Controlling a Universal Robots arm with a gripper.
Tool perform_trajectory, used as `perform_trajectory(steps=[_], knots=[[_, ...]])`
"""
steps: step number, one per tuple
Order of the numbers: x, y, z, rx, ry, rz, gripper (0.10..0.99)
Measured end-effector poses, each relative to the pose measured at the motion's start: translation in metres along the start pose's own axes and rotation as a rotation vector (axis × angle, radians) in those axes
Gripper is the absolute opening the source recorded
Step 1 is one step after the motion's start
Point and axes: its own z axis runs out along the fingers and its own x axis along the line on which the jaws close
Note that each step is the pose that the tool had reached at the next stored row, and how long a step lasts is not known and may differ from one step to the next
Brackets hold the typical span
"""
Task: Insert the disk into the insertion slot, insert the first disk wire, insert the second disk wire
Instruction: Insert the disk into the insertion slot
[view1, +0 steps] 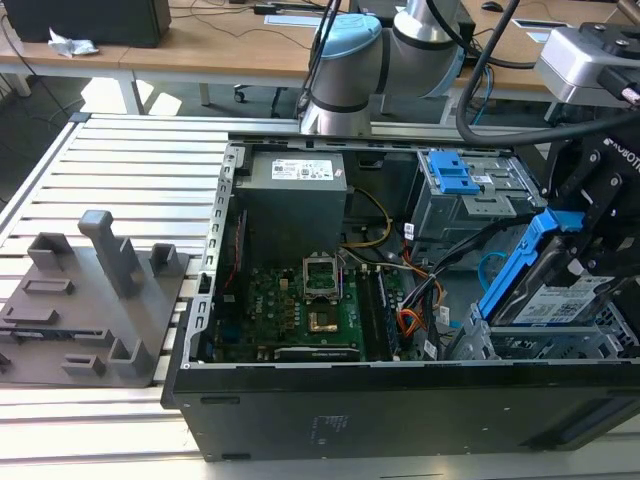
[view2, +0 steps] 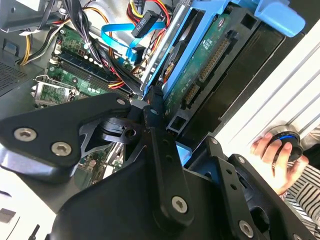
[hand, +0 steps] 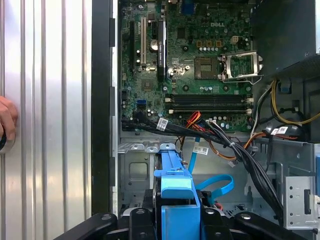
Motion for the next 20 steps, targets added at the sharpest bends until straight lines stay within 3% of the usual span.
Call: perform_trajectory(steps=[4, 5, 7, 8, 13, 17, 18, 20], knots=[[0.0000, 0.0000, 0.0001, 0.000, 0.0001, 0.000, 0.373], [0.0000, 0.0000, 0.0000, 0.000, 0.0001, 0.000, 0.431], [0.0000, 0.0000, 0.0001, 0.000, 0.0000, 0.000, 0.431], [0.0000, 0.0000, 0.0002, 0.000, -0.0001, 0.000, 0.498], [0.0000, 0.0000, 0.0002, 0.000, 0.0001, 0.000, 0.486], [0.0000, 0.0000, 0.0003, 0.000, 0.0000, 0.000, 0.235], [0.0000, 0.0000, 0.0003, 0.000, 0.0000, 0.000, 0.235], [0.0000, 0.0000, 0.0004, 0.000, 0.0000, 0.000, 0.114]])
